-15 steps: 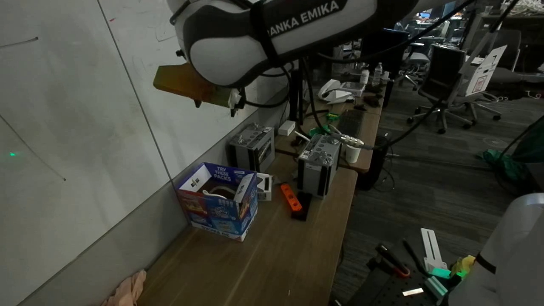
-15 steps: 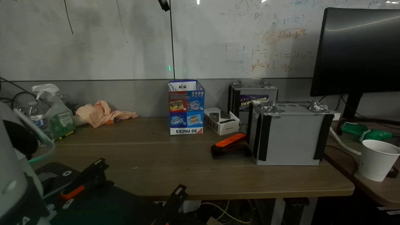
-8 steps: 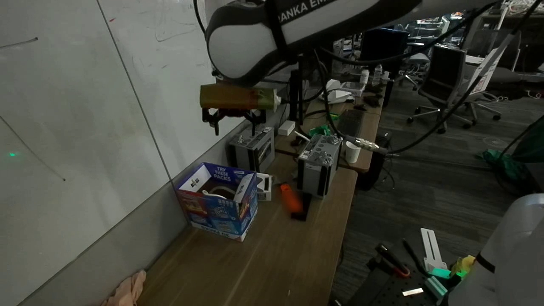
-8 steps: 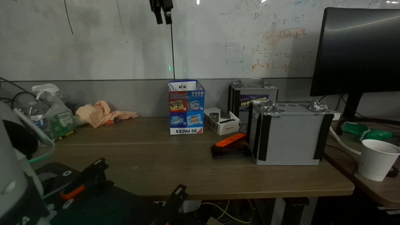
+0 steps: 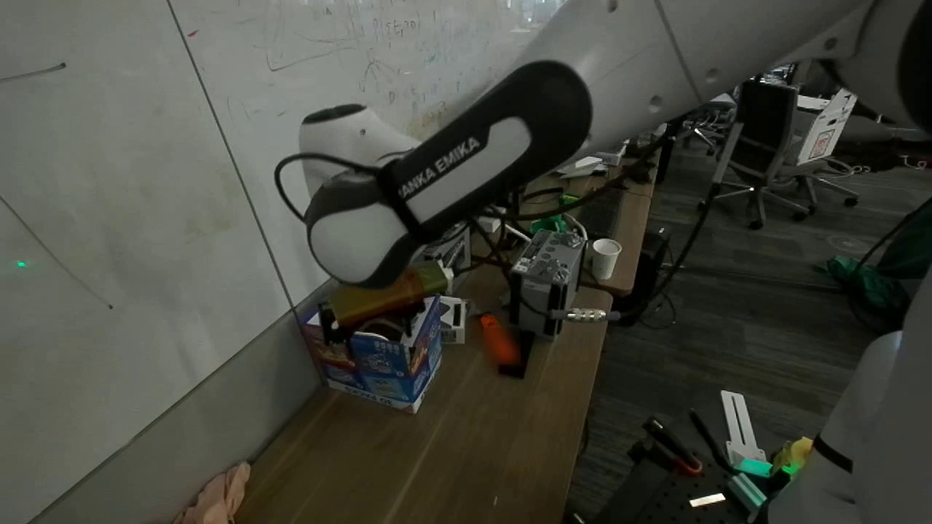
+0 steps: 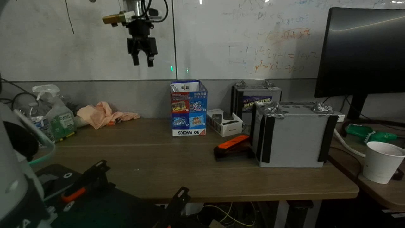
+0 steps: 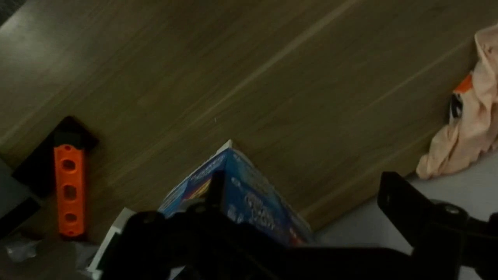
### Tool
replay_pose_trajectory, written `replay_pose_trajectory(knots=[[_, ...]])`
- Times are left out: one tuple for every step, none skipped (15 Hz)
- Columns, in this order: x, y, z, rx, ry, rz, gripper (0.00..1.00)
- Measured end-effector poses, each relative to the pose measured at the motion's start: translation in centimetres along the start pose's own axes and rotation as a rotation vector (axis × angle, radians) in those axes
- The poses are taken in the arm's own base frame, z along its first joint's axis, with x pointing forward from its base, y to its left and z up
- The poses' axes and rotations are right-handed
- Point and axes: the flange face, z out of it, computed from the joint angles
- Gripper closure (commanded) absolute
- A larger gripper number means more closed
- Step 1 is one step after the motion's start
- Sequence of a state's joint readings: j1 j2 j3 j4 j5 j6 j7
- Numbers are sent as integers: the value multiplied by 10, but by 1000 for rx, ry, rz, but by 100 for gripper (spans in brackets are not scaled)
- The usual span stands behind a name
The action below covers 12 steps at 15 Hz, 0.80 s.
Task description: Put the ropes in the box
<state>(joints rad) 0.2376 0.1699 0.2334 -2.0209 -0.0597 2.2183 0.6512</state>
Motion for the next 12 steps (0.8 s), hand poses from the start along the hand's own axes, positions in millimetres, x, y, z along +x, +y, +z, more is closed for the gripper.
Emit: replay_pose_trajectory(knots=[[0, -9, 19, -14, -23, -53, 0], [2, -16, 36, -31, -41, -104, 0], [7, -21, 51, -48, -52, -151, 0], [13, -24, 62, -64, -55, -186, 0], [21, -25, 71, -82, -52, -212, 0], [29, -24, 78, -97, -45, -228, 0], [37, -24, 82, -108, -35, -236, 0], [46, -24, 83, -120, -20, -241, 0], [54, -23, 83, -136, -1, -248, 0], [60, -23, 82, -153, 18, -258, 0], [64, -23, 83, -169, 35, -269, 0], [68, -23, 83, -184, 51, -279, 0]])
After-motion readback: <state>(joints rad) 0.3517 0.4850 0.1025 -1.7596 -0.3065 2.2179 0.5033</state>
